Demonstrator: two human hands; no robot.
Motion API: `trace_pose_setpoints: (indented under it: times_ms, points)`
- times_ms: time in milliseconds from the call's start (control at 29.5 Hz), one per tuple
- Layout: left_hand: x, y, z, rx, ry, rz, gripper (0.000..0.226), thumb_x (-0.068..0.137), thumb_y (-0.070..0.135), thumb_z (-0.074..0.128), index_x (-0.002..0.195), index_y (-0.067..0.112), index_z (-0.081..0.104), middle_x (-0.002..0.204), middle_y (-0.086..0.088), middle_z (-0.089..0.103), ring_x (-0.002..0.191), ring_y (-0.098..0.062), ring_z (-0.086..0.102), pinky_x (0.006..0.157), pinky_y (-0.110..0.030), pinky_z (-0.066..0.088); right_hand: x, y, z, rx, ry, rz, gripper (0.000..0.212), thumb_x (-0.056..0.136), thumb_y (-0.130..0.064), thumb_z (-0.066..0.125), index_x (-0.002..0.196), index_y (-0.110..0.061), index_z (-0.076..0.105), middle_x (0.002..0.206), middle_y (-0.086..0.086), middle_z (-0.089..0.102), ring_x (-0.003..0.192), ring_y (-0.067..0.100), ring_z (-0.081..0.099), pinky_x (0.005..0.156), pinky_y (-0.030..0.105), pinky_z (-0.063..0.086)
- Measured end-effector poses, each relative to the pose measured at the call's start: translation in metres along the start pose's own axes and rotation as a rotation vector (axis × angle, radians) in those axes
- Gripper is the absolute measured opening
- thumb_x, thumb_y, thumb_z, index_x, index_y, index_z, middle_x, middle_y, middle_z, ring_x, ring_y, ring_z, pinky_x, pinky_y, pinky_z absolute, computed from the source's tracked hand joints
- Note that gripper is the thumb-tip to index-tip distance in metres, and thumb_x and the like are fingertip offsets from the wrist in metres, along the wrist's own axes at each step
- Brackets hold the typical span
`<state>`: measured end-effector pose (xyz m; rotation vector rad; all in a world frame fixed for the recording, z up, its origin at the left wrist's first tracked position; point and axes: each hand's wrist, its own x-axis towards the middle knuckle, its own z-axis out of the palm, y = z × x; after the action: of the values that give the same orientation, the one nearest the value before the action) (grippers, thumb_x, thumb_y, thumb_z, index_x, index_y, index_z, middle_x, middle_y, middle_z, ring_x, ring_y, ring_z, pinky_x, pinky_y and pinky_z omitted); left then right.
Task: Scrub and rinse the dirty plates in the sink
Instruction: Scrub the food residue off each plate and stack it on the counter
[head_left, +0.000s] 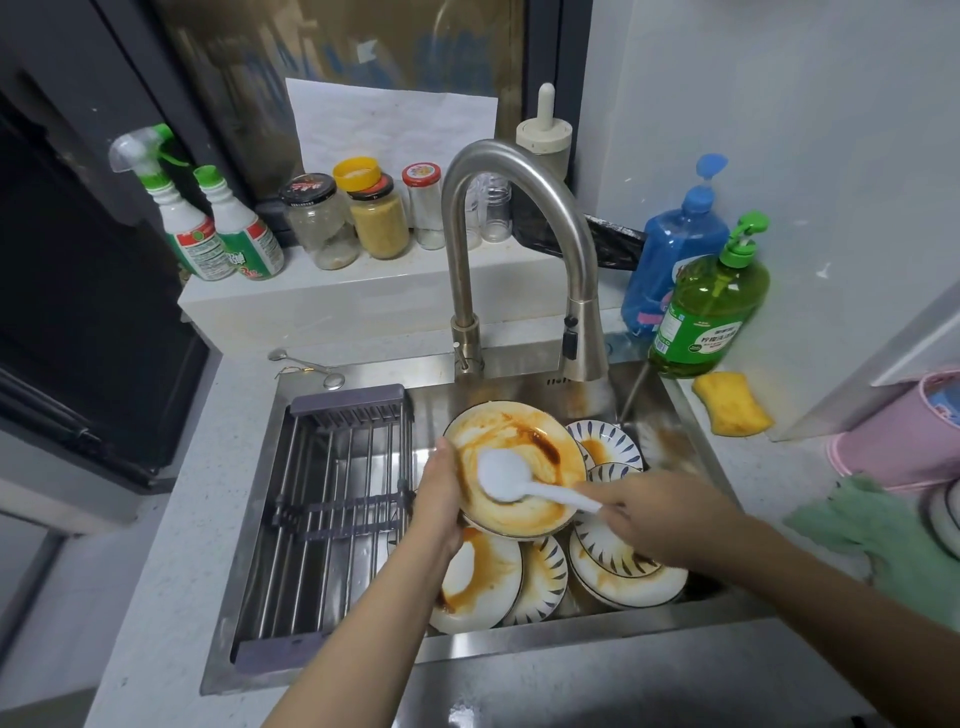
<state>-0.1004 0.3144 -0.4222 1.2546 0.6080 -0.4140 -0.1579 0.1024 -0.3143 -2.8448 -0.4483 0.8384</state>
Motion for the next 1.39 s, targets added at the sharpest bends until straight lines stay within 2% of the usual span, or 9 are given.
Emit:
trace_pose_setpoints:
  times_ms: [102,238,373,509,747,984,1154,1290,1392]
  points:
    - [0.005,0.003,-0.004,0.070,0.054,0.052,0.050,0.102,0.053,0.024,0.105,0.021,0.063,0.104,-0.007,0.070,0.096,-0.023,0.067,0.077,-0.037,0.056,-0.003,-0.012,0.002,-0.028,0.030,-0.057,0.043,0.101,-0.030,0.031,0.143,-0.043,0.035,0.071,-0.011,0.047,0.061,0.004,0.043,0.059,0.021,0.039]
    - [0.013,0.003,-0.018,0.118,0.073,0.105,0.055,0.100,0.055,0.024,0.120,0.021,0.061,0.114,-0.005,0.069,0.103,-0.019,0.066,0.076,-0.032,0.055,-0.003,0.013,-0.016,-0.151,0.012,0.094,0.041,0.100,-0.029,0.032,0.136,-0.044,0.044,0.075,-0.011,0.052,0.071,0.006,0.054,0.067,0.022,0.050]
    - [0.008,0.001,-0.012,0.123,0.038,0.057,0.051,0.102,0.053,0.024,0.114,0.021,0.063,0.106,-0.003,0.071,0.096,-0.016,0.067,0.064,-0.026,0.053,0.012,0.003,-0.012,-0.149,0.157,0.109,0.039,0.102,-0.027,0.029,0.137,-0.037,0.043,0.083,-0.007,0.058,0.058,0.005,0.050,0.050,0.018,0.043]
    - [0.012,0.002,-0.013,0.145,0.079,0.083,0.058,0.097,0.062,0.027,0.116,0.020,0.063,0.112,-0.005,0.069,0.101,-0.020,0.066,0.084,-0.034,0.054,0.002,-0.006,-0.002,-0.116,0.106,-0.043,0.041,0.101,-0.033,0.031,0.139,-0.045,0.038,0.074,-0.009,0.052,0.058,0.004,0.042,0.055,0.023,0.042]
    - [0.009,0.004,-0.015,0.175,0.007,0.064,0.057,0.100,0.056,0.024,0.118,0.018,0.063,0.109,-0.008,0.071,0.100,-0.020,0.068,0.076,-0.030,0.056,0.015,0.010,-0.015,-0.138,0.183,0.111,0.039,0.102,-0.029,0.031,0.137,-0.043,0.041,0.071,-0.009,0.050,0.060,0.006,0.049,0.053,0.020,0.042]
    - [0.024,0.003,-0.025,0.177,0.030,0.066,0.074,0.080,0.076,0.030,0.121,0.024,0.062,0.116,-0.007,0.069,0.105,-0.025,0.066,0.093,-0.049,0.052,0.000,0.012,-0.017,-0.109,0.039,0.023,0.040,0.099,-0.034,0.036,0.135,-0.050,0.041,0.071,-0.011,0.052,0.065,0.005,0.050,0.059,0.020,0.043]
    - [0.013,0.005,-0.017,0.233,-0.013,0.087,0.057,0.099,0.058,0.024,0.115,0.020,0.065,0.108,-0.008,0.072,0.100,-0.023,0.069,0.089,-0.042,0.055,0.015,0.015,-0.016,-0.197,0.203,0.120,0.040,0.102,-0.033,0.030,0.139,-0.048,0.037,0.076,-0.008,0.052,0.066,0.008,0.051,0.053,0.022,0.037]
    - [0.010,0.005,-0.015,0.240,-0.011,0.063,0.059,0.100,0.057,0.022,0.110,0.018,0.066,0.104,-0.009,0.072,0.099,-0.024,0.068,0.087,-0.041,0.055,0.008,0.003,-0.011,-0.120,0.107,-0.028,0.040,0.101,-0.037,0.033,0.138,-0.051,0.036,0.068,-0.011,0.048,0.059,0.004,0.045,0.056,0.022,0.038]
    - [0.010,0.004,-0.024,0.180,-0.052,0.044,0.064,0.097,0.061,0.022,0.120,0.017,0.062,0.109,-0.009,0.072,0.104,-0.026,0.067,0.093,-0.048,0.053,0.003,0.016,-0.021,-0.122,0.061,0.034,0.039,0.100,-0.035,0.036,0.136,-0.051,0.040,0.079,-0.010,0.058,0.074,0.008,0.058,0.063,0.023,0.047]
